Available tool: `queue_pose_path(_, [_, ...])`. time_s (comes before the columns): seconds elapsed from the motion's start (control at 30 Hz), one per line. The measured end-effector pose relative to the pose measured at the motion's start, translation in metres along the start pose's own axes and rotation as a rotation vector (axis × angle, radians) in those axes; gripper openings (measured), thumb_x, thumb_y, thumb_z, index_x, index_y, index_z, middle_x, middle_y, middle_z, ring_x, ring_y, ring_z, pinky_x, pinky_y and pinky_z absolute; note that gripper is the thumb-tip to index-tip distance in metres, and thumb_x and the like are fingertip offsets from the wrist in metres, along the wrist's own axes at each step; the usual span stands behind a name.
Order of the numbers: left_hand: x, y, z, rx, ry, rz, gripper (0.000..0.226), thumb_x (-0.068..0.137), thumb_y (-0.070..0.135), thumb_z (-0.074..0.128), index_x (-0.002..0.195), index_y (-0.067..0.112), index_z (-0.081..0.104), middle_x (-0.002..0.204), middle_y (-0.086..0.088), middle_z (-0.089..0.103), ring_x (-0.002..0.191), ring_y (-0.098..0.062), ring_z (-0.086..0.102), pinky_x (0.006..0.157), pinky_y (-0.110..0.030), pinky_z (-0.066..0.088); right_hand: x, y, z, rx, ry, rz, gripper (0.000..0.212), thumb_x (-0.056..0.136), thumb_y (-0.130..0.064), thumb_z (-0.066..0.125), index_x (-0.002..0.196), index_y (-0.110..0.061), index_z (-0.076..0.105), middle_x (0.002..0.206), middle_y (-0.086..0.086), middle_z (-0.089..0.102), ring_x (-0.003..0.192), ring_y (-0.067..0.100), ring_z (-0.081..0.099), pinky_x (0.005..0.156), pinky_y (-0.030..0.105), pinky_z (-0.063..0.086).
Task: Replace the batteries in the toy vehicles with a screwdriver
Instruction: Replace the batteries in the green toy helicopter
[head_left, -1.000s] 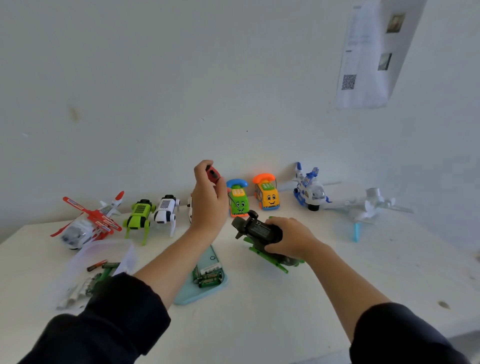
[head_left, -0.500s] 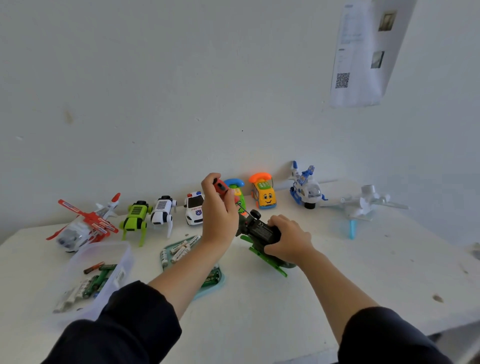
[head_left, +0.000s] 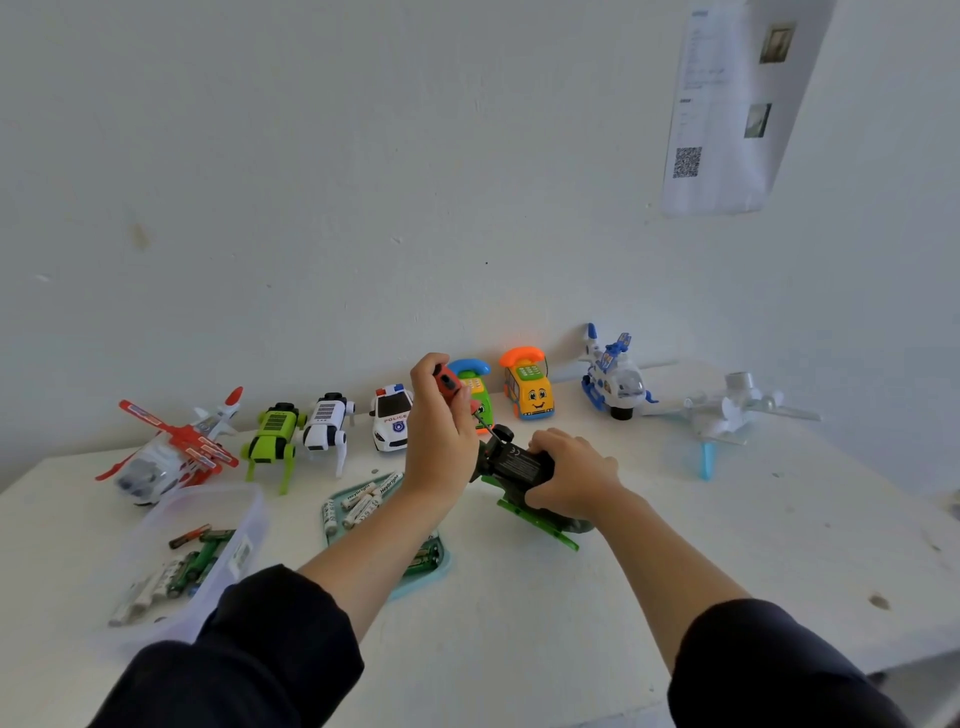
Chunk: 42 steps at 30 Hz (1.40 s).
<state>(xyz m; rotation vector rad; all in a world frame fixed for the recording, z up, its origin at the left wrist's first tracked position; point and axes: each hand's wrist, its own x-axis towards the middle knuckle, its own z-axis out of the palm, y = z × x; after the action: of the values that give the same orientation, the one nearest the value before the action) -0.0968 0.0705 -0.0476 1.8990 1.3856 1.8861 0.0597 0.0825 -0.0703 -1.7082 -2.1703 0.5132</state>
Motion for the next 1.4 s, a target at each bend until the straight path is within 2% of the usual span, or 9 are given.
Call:
queue_pose_path(0.23, [0.000, -0.002, -0.002, 0.003, 0.005, -0.022, 0.026, 0.097, 0.004, 0.042, 0.123, 0.004, 0.038, 0.098, -0.004, 0.049, 0.082, -0.026, 0.064, 0.066, -0.015, 0.048, 0.002, -0.002, 0.000, -0.023, 0.010, -0.047, 0.035, 0.077, -0.027, 0.065, 0.109, -0.026, 0.051, 0.108, -0.008, 0.049, 0.119, 0.015, 0.031, 0.090, 0.040, 0.028])
queue_pose_path(0.47, [0.002, -0.002, -0.004, 0.024, 0.009, -0.051, 0.026, 0.097, 0.000, 0.042, 0.122, 0.003, 0.038, 0.097, -0.009, 0.051, 0.073, -0.006, 0.058, 0.062, -0.006, 0.044, 0.008, -0.001, -0.002, -0.138, 0.035, -0.150, 0.037, 0.077, -0.028, 0.064, 0.113, -0.023, 0.055, 0.122, -0.002, 0.039, 0.122, 0.018, 0.027, 0.093, 0.039, 0.030])
queue_pose_path(0.57, [0.005, -0.005, -0.004, 0.023, 0.021, -0.072, 0.026, 0.097, 0.001, 0.042, 0.122, 0.005, 0.037, 0.097, -0.011, 0.051, 0.072, -0.007, 0.058, 0.062, -0.007, 0.045, 0.012, -0.001, -0.005, -0.205, -0.003, -0.175, 0.045, 0.078, -0.037, 0.066, 0.120, -0.026, 0.051, 0.135, -0.001, 0.028, 0.127, 0.021, 0.026, 0.098, 0.045, 0.034])
queue_pose_path(0.67, [0.008, -0.006, -0.004, 0.009, 0.021, -0.094, 0.026, 0.097, 0.002, 0.042, 0.122, 0.008, 0.036, 0.097, -0.010, 0.052, 0.075, -0.017, 0.062, 0.063, -0.014, 0.050, 0.016, -0.003, -0.009, -0.230, -0.100, -0.157, 0.065, 0.078, -0.049, 0.067, 0.135, -0.036, 0.038, 0.138, -0.004, 0.038, 0.122, 0.020, 0.041, 0.097, 0.044, 0.038])
queue_pose_path(0.73, [0.009, -0.005, -0.003, 0.005, 0.006, -0.095, 0.028, 0.097, 0.003, 0.043, 0.124, 0.009, 0.037, 0.097, -0.007, 0.051, 0.078, -0.021, 0.063, 0.066, -0.020, 0.053, 0.019, -0.006, -0.016, -0.221, -0.135, -0.146, 0.063, 0.078, -0.045, 0.068, 0.135, -0.038, 0.041, 0.130, -0.002, 0.047, 0.115, 0.020, 0.047, 0.094, 0.039, 0.042])
queue_pose_path(0.87, [0.009, -0.007, -0.003, 0.011, -0.022, -0.085, 0.031, 0.096, 0.005, 0.044, 0.127, 0.009, 0.038, 0.099, -0.005, 0.051, 0.079, -0.021, 0.064, 0.065, -0.016, 0.051, 0.023, -0.013, -0.026, -0.242, -0.245, -0.108, 0.058, 0.077, -0.031, 0.070, 0.130, -0.035, 0.047, 0.124, -0.002, 0.051, 0.109, 0.021, 0.050, 0.089, 0.037, 0.044])
queue_pose_path(1.03, [0.006, -0.013, -0.002, 0.004, 0.031, -0.024, 0.033, 0.096, 0.010, 0.044, 0.128, 0.014, 0.036, 0.099, -0.009, 0.053, 0.086, -0.028, 0.063, 0.073, -0.041, 0.056, 0.025, -0.011, -0.014, -0.345, -0.150, -0.098, 0.052, 0.081, -0.056, 0.058, 0.129, -0.039, 0.047, 0.130, -0.006, 0.052, 0.114, 0.019, 0.050, 0.089, 0.037, 0.040])
queue_pose_path(1.23, [0.004, -0.013, 0.000, -0.023, 0.101, -0.064, 0.036, 0.098, 0.009, 0.040, 0.133, 0.013, 0.034, 0.094, -0.007, 0.054, 0.078, -0.024, 0.063, 0.066, -0.024, 0.052, 0.033, -0.004, -0.008, -0.343, -0.135, -0.057, 0.058, 0.077, -0.068, 0.053, 0.125, -0.036, 0.053, 0.136, -0.007, 0.051, 0.116, 0.018, 0.050, 0.089, 0.036, 0.042])
queue_pose_path(1.4, [0.005, -0.012, 0.004, -0.087, 0.158, -0.182, 0.036, 0.098, 0.005, 0.039, 0.134, 0.010, 0.033, 0.085, 0.009, 0.050, 0.068, -0.017, 0.060, 0.067, -0.043, 0.057, 0.034, -0.003, -0.010, -0.327, -0.148, -0.050, 0.059, 0.078, -0.067, 0.053, 0.128, -0.036, 0.051, 0.137, -0.007, 0.050, 0.117, 0.019, 0.050, 0.088, 0.035, 0.041])
